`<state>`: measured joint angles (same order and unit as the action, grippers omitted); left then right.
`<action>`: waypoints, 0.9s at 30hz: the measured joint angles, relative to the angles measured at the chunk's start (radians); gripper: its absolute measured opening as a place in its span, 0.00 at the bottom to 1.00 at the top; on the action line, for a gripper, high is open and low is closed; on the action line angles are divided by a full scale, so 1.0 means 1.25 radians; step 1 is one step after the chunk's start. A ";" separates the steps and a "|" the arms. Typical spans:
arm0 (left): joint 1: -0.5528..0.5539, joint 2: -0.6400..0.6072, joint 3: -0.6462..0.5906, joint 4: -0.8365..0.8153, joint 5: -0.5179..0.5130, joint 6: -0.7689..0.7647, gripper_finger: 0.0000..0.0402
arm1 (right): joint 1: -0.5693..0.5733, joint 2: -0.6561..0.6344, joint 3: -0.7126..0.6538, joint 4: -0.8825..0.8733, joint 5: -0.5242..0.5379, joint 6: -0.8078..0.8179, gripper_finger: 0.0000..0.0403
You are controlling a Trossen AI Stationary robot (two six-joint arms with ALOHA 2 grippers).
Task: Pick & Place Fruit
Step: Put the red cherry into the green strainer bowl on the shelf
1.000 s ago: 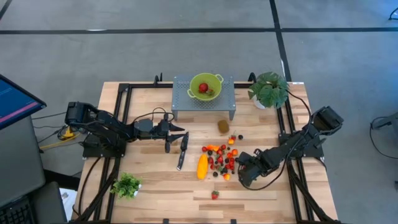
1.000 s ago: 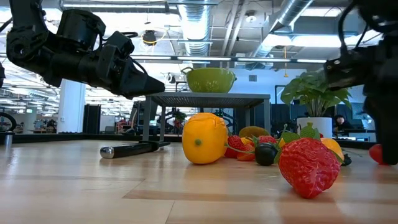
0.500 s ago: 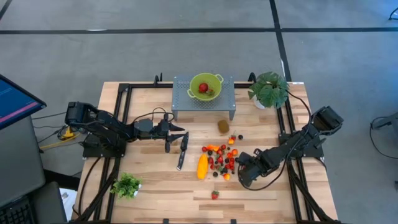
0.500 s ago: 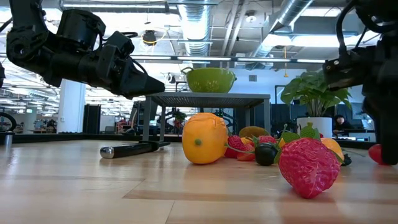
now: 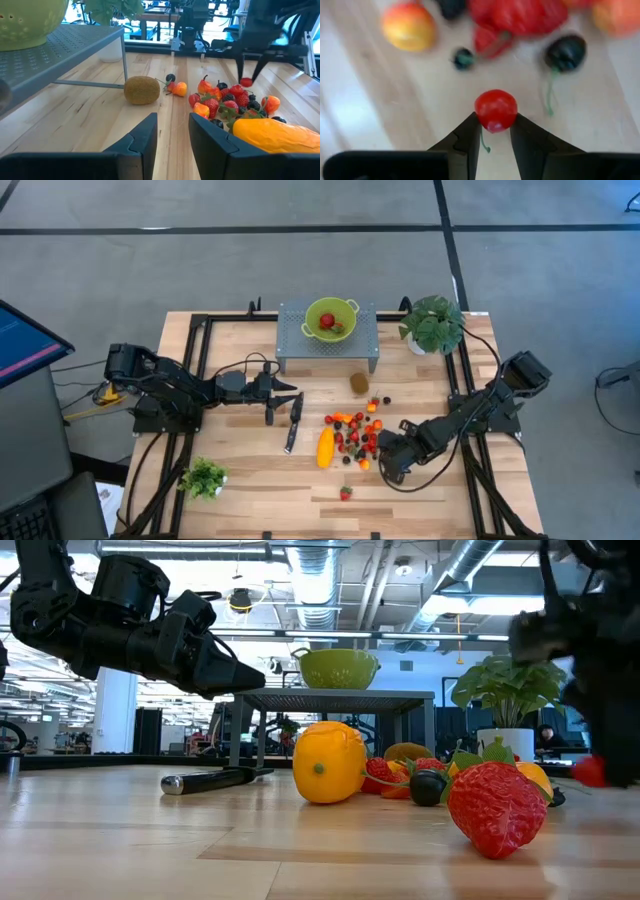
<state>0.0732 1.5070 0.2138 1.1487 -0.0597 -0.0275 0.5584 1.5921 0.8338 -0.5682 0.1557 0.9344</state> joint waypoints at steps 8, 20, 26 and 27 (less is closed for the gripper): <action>0.000 0.000 0.000 0.003 0.000 0.000 0.26 | -0.090 -0.001 0.146 -0.003 0.002 -0.270 0.22; 0.000 0.000 0.000 0.004 0.003 0.000 0.26 | -0.302 -0.002 0.355 -0.008 0.002 -0.657 0.15; 0.000 0.000 0.000 0.004 0.003 0.000 0.26 | -0.407 -0.002 0.418 -0.009 0.001 -0.746 0.10; 0.000 0.000 0.000 0.004 0.003 0.000 0.26 | -0.422 -0.002 0.425 -0.011 0.002 -0.753 0.08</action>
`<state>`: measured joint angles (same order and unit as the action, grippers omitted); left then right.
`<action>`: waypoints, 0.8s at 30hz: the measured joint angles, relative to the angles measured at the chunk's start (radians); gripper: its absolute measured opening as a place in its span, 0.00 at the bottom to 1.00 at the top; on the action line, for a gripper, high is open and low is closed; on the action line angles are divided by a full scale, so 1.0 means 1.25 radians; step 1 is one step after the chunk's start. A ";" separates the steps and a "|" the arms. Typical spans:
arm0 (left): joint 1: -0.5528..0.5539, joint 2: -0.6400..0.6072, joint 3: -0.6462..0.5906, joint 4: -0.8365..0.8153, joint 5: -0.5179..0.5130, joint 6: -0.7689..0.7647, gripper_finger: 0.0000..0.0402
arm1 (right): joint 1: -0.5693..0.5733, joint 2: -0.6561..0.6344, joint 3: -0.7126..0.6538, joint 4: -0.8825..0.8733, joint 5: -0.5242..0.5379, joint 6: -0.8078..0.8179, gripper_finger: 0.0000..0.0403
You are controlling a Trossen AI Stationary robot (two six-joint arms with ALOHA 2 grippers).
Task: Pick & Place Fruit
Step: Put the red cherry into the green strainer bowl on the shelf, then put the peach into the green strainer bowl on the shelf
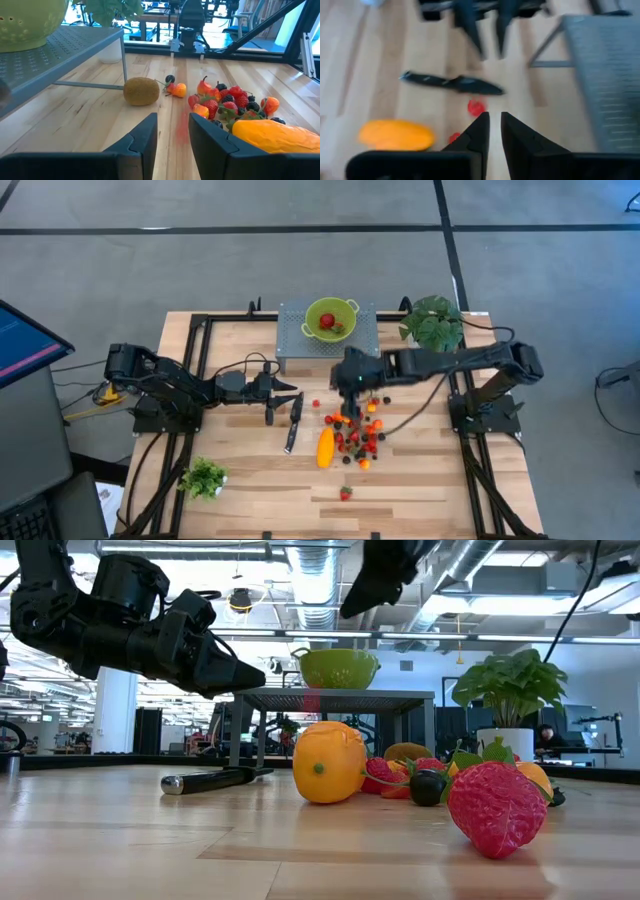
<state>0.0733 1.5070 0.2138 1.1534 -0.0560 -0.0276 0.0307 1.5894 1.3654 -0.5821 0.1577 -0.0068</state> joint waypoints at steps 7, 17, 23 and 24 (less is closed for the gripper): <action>0.000 0.000 0.000 0.000 -0.001 0.000 0.26 | -0.089 -0.001 0.019 -0.013 -0.004 -0.009 0.02; 0.000 0.000 0.000 0.000 -0.004 0.000 0.26 | -0.074 -0.041 0.013 -0.195 0.022 0.066 0.01; 0.000 0.000 0.000 0.007 -0.003 0.000 0.26 | -0.045 -0.090 -0.012 -0.200 0.040 0.103 0.00; 0.000 0.000 0.000 0.010 -0.003 0.000 0.26 | -0.037 -0.098 -0.016 -0.211 0.055 0.112 0.00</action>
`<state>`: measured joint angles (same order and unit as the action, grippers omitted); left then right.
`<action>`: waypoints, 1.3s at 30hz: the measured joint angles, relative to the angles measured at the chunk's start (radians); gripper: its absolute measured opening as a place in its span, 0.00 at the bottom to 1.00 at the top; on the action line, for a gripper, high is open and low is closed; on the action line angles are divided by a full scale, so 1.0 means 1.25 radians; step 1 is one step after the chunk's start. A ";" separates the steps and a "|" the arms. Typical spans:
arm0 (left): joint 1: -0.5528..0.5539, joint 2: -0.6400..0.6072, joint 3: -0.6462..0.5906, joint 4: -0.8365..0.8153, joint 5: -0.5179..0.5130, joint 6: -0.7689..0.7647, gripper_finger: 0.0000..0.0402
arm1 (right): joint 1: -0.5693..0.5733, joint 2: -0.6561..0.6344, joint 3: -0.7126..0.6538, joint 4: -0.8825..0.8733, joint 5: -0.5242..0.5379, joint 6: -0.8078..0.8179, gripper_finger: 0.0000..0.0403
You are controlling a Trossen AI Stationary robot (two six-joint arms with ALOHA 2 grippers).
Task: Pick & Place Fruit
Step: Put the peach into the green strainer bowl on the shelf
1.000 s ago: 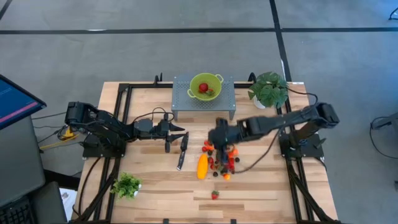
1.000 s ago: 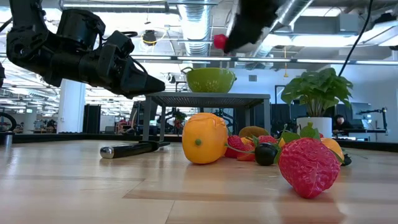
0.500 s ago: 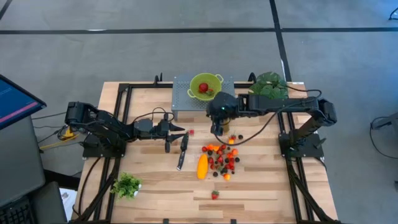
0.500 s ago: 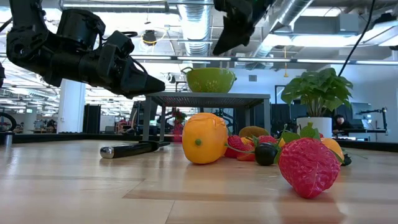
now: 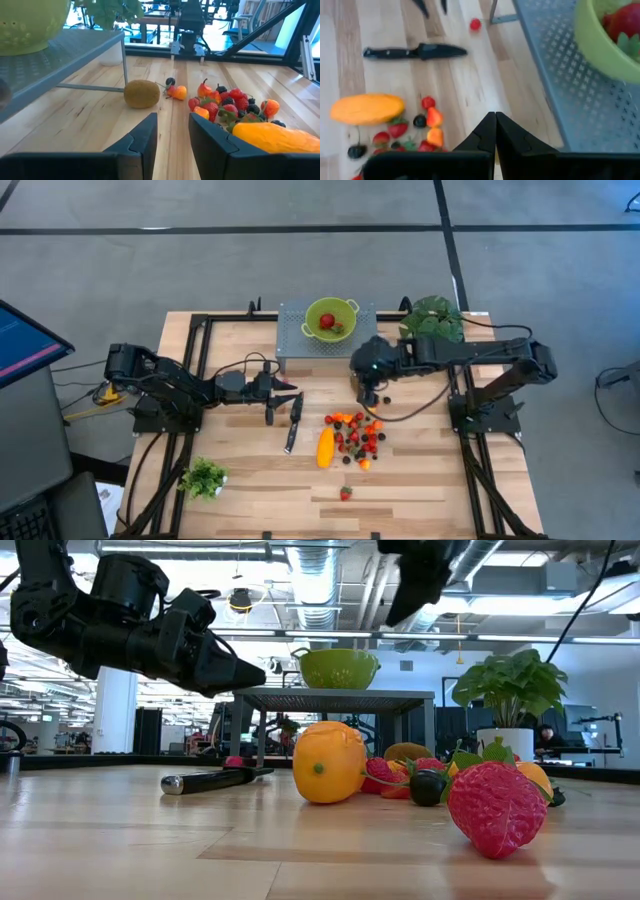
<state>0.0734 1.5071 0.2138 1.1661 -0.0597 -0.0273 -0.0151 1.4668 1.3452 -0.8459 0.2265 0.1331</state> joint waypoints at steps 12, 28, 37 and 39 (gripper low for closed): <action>0.000 0.000 0.000 0.007 0.000 0.000 0.26 | 0.106 -0.159 -0.227 0.014 0.101 0.165 0.00; 0.000 0.000 0.000 0.009 0.003 0.000 0.26 | 0.143 -0.481 -0.508 -0.010 0.286 0.417 0.00; 0.000 0.000 0.000 0.012 0.001 0.000 0.26 | 0.085 -0.462 -0.518 0.056 0.206 0.444 0.00; 0.000 0.000 0.000 0.014 -0.001 0.000 0.26 | 0.103 -0.425 -0.518 0.063 0.199 0.448 0.00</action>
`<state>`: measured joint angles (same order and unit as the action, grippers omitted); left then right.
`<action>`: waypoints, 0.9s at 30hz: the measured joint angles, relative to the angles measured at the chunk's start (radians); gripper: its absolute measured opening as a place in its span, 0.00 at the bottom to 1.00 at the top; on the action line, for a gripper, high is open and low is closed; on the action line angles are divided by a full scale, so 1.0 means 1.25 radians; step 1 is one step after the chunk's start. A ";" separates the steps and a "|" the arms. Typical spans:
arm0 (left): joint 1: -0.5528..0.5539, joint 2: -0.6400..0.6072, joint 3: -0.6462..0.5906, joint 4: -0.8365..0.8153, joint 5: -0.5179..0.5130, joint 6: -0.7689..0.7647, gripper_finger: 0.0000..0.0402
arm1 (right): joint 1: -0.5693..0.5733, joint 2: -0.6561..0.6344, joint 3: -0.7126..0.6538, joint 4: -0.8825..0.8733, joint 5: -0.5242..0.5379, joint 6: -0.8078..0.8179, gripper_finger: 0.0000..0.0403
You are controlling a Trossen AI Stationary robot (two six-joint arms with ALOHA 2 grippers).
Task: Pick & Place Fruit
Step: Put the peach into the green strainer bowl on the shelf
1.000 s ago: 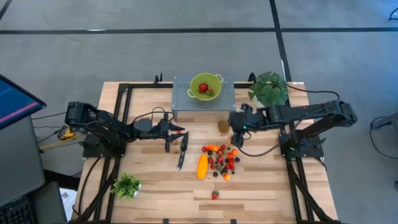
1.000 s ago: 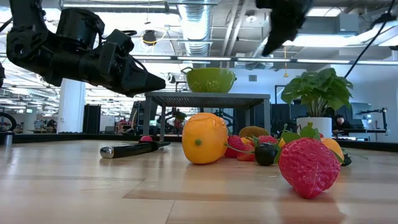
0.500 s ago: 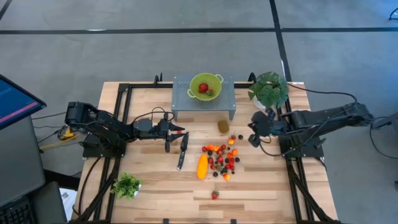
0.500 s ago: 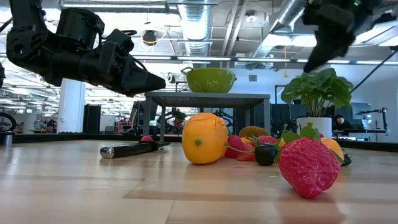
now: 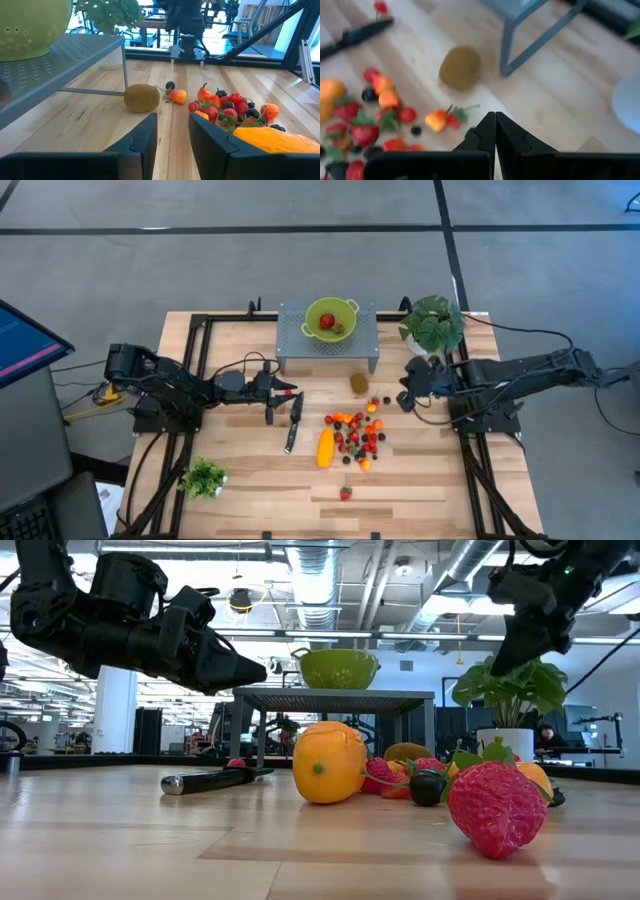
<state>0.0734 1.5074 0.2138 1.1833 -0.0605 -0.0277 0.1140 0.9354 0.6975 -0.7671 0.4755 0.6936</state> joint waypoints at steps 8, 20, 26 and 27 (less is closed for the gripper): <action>0.000 0.000 0.000 0.001 0.000 0.000 0.26 | 0.057 0.169 0.000 0.055 -0.004 0.009 0.00; 0.000 0.000 0.000 0.003 0.001 0.000 0.26 | 0.200 0.273 0.000 0.228 -0.098 0.025 0.09; 0.000 0.000 0.000 0.005 0.001 0.000 0.26 | 0.240 0.330 0.000 0.252 -0.030 0.029 0.25; 0.000 0.000 0.000 0.005 0.001 0.000 0.26 | 0.241 0.341 0.000 0.258 -0.023 0.026 0.27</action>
<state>0.0731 1.5074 0.2136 1.1892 -0.0592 -0.0276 0.4155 1.3618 0.6975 -0.4444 0.4470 0.7261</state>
